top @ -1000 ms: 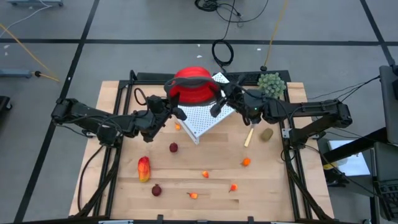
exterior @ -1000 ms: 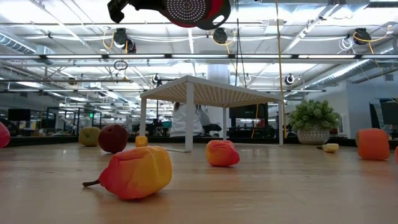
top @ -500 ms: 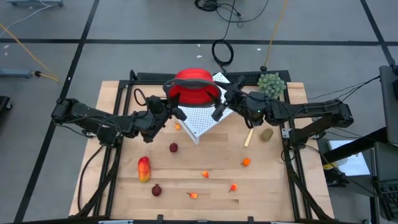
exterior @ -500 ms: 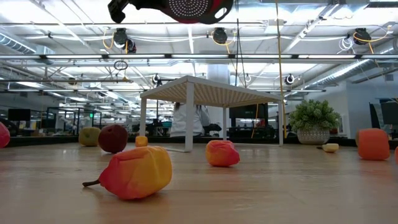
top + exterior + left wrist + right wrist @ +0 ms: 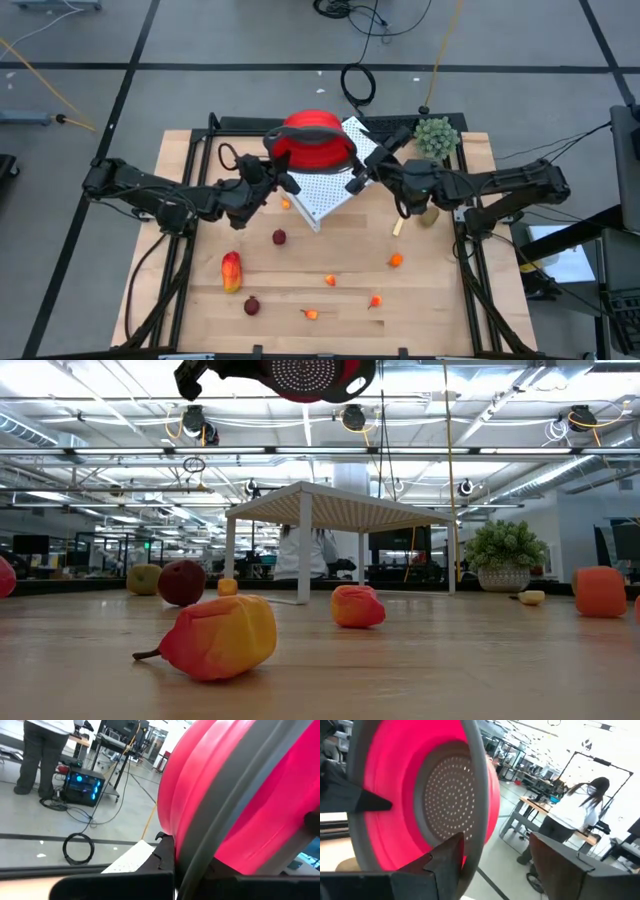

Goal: Pick & Place Fruit
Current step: Put the red strainer bowl on the shelf

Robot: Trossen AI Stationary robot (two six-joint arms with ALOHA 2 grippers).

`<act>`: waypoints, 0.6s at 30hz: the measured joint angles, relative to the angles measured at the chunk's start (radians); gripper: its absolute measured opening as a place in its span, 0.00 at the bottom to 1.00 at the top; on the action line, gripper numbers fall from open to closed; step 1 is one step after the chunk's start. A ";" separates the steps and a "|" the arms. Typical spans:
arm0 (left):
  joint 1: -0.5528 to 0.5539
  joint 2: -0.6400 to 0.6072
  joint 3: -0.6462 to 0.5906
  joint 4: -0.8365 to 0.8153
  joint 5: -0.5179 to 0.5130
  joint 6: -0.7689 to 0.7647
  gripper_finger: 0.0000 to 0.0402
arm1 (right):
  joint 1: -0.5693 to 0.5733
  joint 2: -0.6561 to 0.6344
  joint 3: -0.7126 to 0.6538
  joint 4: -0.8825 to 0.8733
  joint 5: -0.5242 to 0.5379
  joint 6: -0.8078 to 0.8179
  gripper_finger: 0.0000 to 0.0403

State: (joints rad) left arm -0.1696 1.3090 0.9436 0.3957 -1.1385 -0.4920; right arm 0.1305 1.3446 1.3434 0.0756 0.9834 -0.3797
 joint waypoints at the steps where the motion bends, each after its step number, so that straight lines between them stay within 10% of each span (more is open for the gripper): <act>1: 0.000 0.000 0.000 -0.014 0.006 -0.021 0.00 | 0.004 -0.001 0.000 0.001 0.004 -0.007 0.55; 11: 0.039 0.000 0.000 -0.214 0.143 -0.258 0.00 | 0.109 -0.055 0.000 -0.076 -0.007 0.025 0.53; 18: 0.114 0.000 0.000 -0.378 0.389 -0.482 0.00 | 0.143 -0.150 0.000 -0.301 -0.203 0.167 0.43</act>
State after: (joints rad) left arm -0.0557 1.3090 0.9436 0.0178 -0.7499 -0.9742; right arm 0.2733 1.1947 1.3434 -0.2251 0.7808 -0.2130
